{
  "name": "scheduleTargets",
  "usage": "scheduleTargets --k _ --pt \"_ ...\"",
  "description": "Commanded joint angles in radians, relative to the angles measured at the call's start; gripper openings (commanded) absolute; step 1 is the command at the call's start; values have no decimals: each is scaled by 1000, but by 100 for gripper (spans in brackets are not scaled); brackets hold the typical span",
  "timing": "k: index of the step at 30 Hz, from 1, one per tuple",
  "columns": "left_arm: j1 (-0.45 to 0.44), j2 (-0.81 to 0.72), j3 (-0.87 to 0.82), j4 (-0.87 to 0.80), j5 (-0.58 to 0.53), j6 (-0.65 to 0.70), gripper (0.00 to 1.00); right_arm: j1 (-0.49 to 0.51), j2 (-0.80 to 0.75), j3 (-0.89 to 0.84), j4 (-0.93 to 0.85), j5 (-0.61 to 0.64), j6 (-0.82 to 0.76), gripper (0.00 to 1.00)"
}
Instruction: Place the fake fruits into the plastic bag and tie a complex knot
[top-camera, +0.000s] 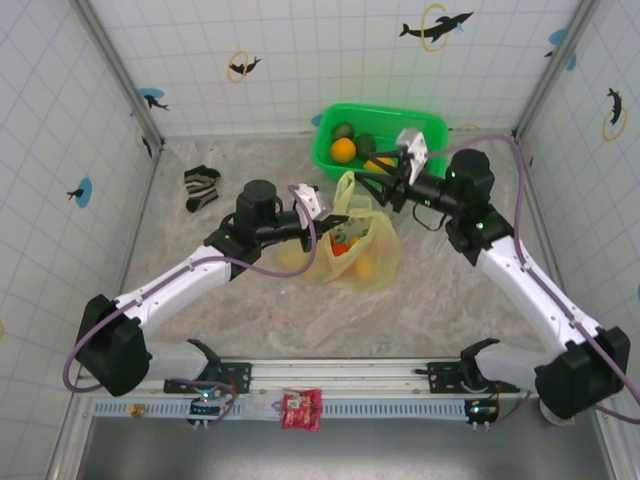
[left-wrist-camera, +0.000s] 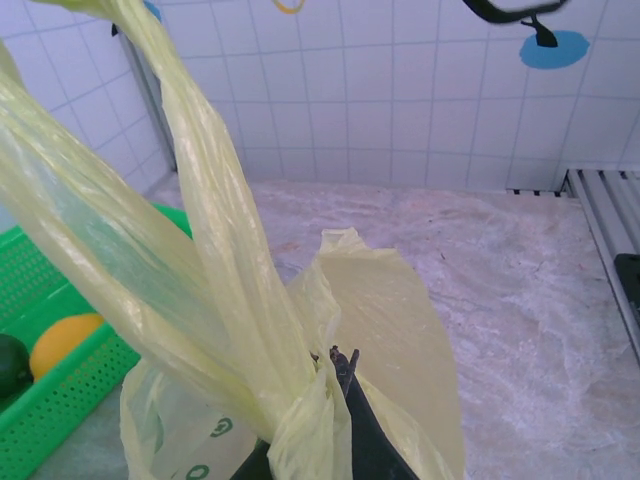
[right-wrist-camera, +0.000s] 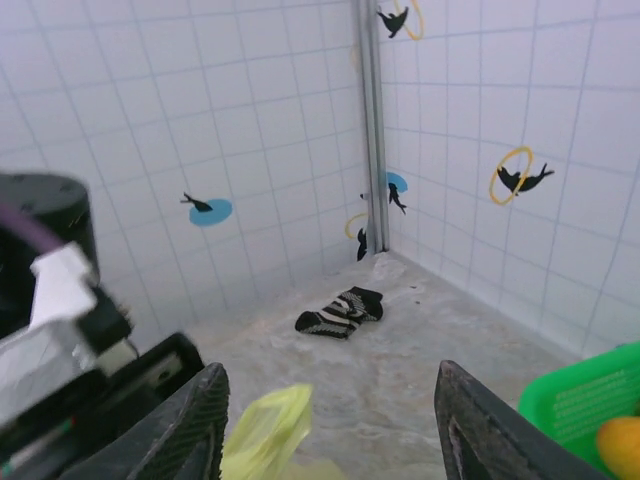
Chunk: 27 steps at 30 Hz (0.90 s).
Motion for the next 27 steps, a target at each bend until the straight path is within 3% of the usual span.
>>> scheduleTargets --k 1,9,13,15,19,22,27 --pt "-5 -12 -5 24 -26 64 0 7 43 62 -30 -91 278 54" --pt "-5 -16 -13 27 -31 76 0 47 107 137 -230 -80 256 45" --pt "-7 -13 -13 27 -29 75 0 50 112 149 -204 -62 264 20" --pt "-7 -14 -17 27 -31 75 0 44 109 155 -197 -58 263 13" --pt "-7 -15 -25 27 -31 72 0 33 70 132 -146 -71 267 11" --pt "-7 -15 -25 27 -50 66 0 27 56 133 -140 -97 262 0" --pt "-1 -15 -26 55 -90 1 0 39 -21 47 -89 -113 206 0"
